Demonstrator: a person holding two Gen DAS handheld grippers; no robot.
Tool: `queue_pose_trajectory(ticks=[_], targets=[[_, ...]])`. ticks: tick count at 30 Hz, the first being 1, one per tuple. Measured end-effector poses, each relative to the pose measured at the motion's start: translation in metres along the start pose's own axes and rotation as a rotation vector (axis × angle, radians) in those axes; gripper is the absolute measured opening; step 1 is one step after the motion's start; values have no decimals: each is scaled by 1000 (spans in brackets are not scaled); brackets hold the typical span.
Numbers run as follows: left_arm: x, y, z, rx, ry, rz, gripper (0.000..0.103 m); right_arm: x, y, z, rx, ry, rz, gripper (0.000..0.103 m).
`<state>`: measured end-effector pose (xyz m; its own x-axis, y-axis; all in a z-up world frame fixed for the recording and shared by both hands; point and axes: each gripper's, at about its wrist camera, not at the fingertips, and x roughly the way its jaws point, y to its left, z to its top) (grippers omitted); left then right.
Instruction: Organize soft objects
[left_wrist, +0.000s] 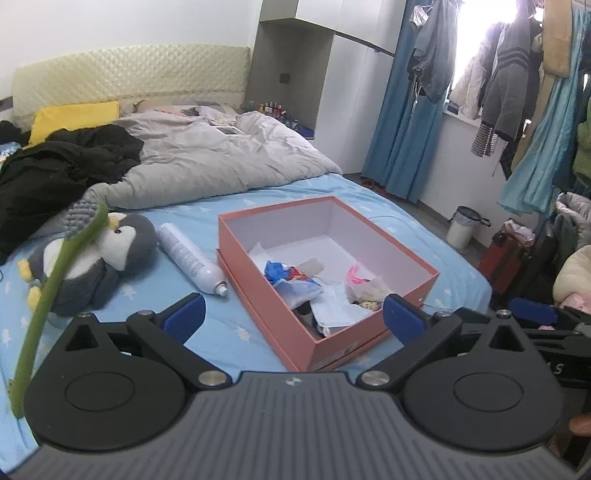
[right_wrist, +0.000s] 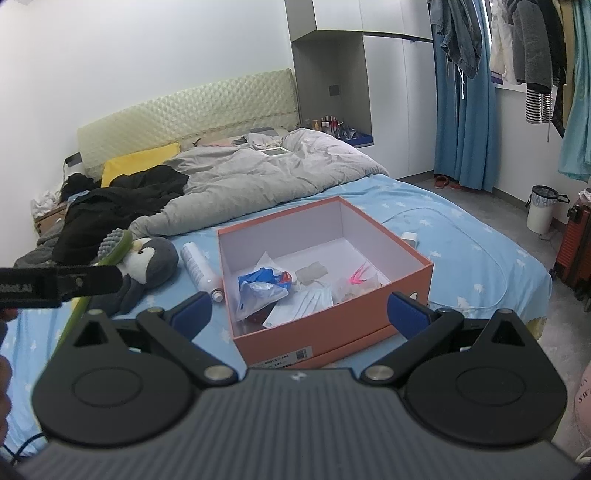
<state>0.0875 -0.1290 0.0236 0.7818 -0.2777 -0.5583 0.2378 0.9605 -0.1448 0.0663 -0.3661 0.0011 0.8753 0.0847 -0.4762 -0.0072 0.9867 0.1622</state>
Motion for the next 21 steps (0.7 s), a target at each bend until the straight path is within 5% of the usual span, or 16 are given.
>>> queue_pose_trajectory(ticks=[21], targets=[[-4,-4,2,16,-13,14,103,0,-2,0,-1,-1,5,103]])
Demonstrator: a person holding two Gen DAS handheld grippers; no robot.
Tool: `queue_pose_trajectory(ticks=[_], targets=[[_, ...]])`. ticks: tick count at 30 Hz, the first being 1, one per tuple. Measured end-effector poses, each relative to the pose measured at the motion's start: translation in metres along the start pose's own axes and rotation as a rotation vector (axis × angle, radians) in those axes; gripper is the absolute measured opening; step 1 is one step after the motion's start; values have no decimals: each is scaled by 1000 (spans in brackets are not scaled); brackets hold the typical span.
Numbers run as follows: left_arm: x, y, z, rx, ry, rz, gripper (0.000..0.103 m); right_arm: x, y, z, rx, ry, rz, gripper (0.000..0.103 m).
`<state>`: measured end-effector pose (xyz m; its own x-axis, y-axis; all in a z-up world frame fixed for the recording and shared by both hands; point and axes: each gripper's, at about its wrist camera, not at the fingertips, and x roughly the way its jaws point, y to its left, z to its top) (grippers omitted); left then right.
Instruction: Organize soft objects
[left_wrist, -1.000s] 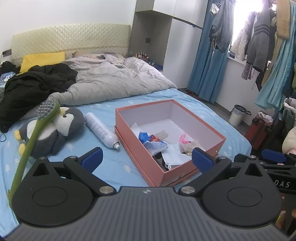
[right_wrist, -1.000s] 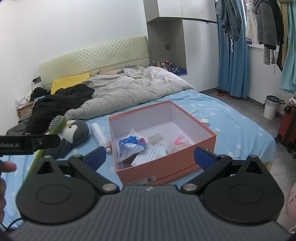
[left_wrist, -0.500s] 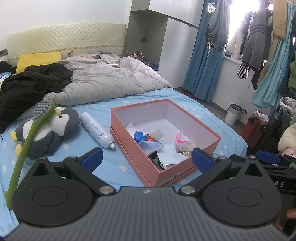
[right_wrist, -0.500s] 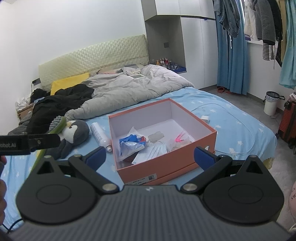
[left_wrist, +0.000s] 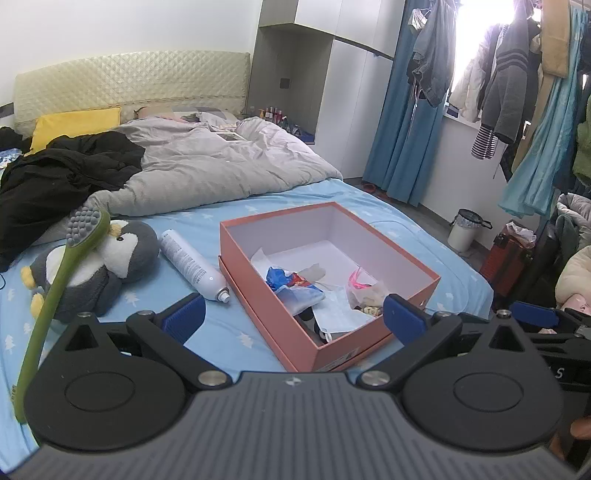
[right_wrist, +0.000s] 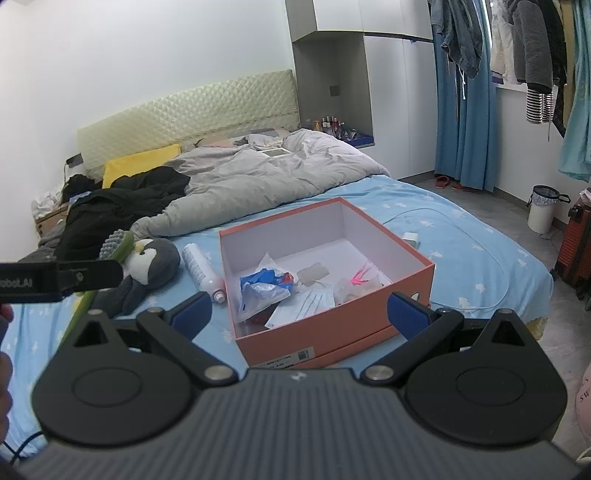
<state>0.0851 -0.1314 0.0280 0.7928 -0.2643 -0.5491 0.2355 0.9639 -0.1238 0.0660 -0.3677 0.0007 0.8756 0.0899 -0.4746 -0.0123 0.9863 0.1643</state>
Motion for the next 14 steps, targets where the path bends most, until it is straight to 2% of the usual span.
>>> queue_pose_trajectory(ticks=[14], targets=[[-2,1,0,5,2,-19,103,-1,1,3,3,-4,9,103]])
